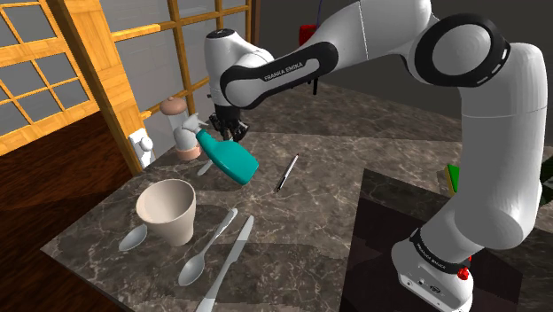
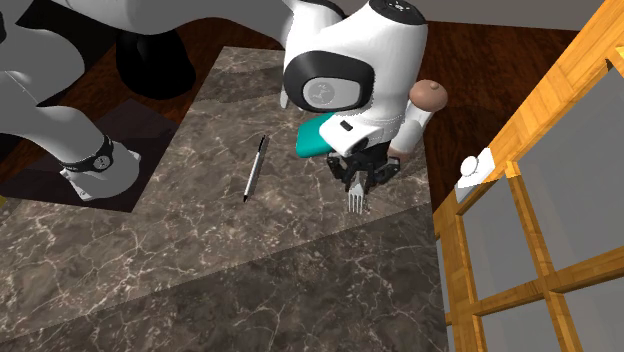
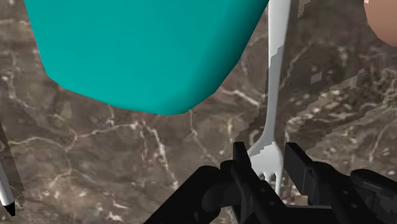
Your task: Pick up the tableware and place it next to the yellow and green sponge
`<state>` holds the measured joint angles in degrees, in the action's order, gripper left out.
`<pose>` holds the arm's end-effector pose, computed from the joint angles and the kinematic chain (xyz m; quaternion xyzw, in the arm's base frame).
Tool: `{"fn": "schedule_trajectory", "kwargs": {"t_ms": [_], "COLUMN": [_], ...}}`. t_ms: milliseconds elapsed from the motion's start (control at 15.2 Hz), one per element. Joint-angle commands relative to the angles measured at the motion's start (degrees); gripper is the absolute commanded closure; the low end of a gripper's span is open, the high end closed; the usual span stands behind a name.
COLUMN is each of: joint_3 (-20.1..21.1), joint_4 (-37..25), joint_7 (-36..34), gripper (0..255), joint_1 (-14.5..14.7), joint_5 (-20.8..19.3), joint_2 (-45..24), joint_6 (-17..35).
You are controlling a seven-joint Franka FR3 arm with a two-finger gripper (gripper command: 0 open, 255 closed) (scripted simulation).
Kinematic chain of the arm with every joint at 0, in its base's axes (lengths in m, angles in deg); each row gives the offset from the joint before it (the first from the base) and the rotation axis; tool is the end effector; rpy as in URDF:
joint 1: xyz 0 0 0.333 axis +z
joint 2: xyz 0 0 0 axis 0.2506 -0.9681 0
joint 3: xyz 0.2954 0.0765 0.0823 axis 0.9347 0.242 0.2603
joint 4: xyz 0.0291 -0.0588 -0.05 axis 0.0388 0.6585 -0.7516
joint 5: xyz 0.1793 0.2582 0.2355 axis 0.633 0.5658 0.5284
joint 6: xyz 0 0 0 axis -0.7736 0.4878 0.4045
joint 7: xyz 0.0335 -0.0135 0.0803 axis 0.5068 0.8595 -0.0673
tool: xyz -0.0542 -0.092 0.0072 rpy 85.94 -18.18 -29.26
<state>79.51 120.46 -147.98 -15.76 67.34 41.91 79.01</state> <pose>0.6410 0.2521 0.3330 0.8375 -0.5453 0.0307 0.0191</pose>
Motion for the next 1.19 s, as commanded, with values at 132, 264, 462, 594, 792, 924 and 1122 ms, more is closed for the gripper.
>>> {"fn": "schedule_trajectory", "kwargs": {"t_ms": [132, 264, 462, 594, 792, 924, 1122], "joint_3": [0.0, 0.3, 0.67, 0.9, 1.21, 1.4, 1.66], "joint_4": [0.62, 0.1, -0.79, -1.46, -2.58, -3.41, -4.78], "joint_7": [-0.06, 0.25, 0.73, 1.03, 1.48, 1.77, 2.18], "gripper": [255, 255, 255, 255, 255, 255, 255], "joint_1": [-0.26, -0.4, -0.55, -0.62, -0.7, -0.73, -0.73], "joint_5": [-0.09, 0.32, 0.94, 1.33, 1.88, 2.23, 2.7], "joint_2": [-0.3, 0.38, 1.34, 1.94, 2.75, 3.24, 3.9], "joint_6": [1.89, 0.75, -0.99, -2.18, -4.01, -5.25, -7.17]}}
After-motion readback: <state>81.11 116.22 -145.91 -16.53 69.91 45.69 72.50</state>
